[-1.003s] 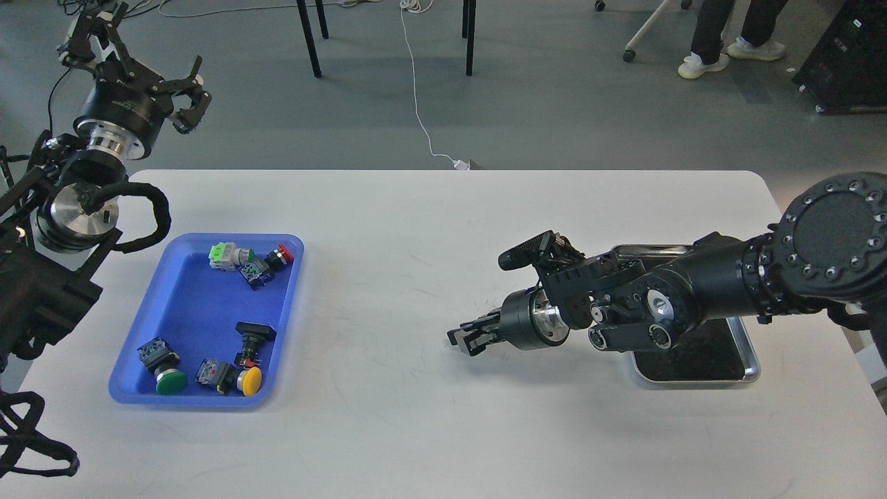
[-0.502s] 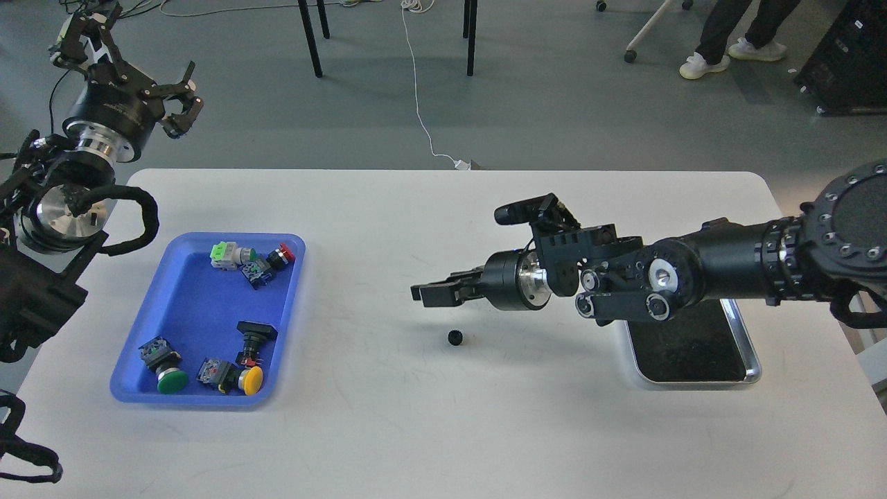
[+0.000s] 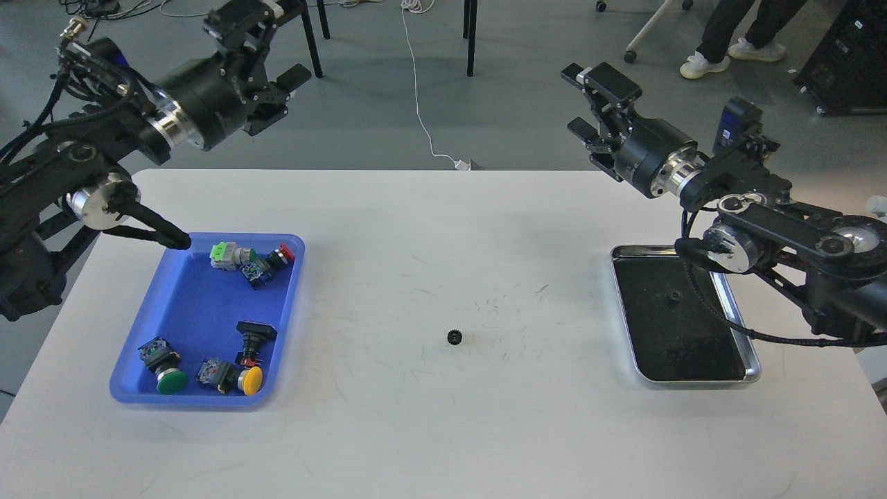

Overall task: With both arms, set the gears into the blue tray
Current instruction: 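Withdraw the right arm and swing the left gripper toward the gear, then lower the left gripper onto the black gear and grasp it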

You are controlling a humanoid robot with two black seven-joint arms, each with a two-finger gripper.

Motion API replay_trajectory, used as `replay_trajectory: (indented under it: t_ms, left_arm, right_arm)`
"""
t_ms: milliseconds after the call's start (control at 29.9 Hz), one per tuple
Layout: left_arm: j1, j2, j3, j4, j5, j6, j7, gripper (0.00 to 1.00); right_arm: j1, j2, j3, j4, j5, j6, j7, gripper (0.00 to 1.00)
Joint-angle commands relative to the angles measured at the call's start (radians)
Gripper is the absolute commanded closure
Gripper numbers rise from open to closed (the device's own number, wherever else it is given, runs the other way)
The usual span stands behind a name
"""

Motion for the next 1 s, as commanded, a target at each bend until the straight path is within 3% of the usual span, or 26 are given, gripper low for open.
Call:
replay_trajectory:
  t_ms: [0, 234, 602, 736, 970]
  left_arm:
    - [0.009, -0.027, 0.001, -0.094, 0.283, -0.001, -0.001, 0.02]
    - [0.015, -0.135, 0.124, -0.13, 0.735, 0.022, -0.039, 0.04]
    - [0.023, -0.228, 0.434, -0.134, 1.397, 0.238, -0.044, 0.1]
    - [0.058, -0.23, 0.495, -0.06, 1.405, 0.266, -0.044, 0.21]
    - [0.135, -0.288, 0.497, 0.035, 1.405, 0.266, -0.036, 0.28]
  right_arm:
    - [-0.144, -0.04, 0.193, 0.003, 0.105, 0.074, 0.0, 0.03]
    - [-0.313, -0.117, 0.362, 0.009, 0.305, 0.225, 0.003, 0.02]
    - [-0.54, -0.151, 0.493, 0.046, 0.475, 0.411, 0.022, 0.02]
    - [-0.594, -0.151, 0.52, 0.069, 0.475, 0.412, 0.032, 0.02]
    - [-0.628, -0.151, 0.522, 0.089, 0.475, 0.412, 0.051, 0.02]
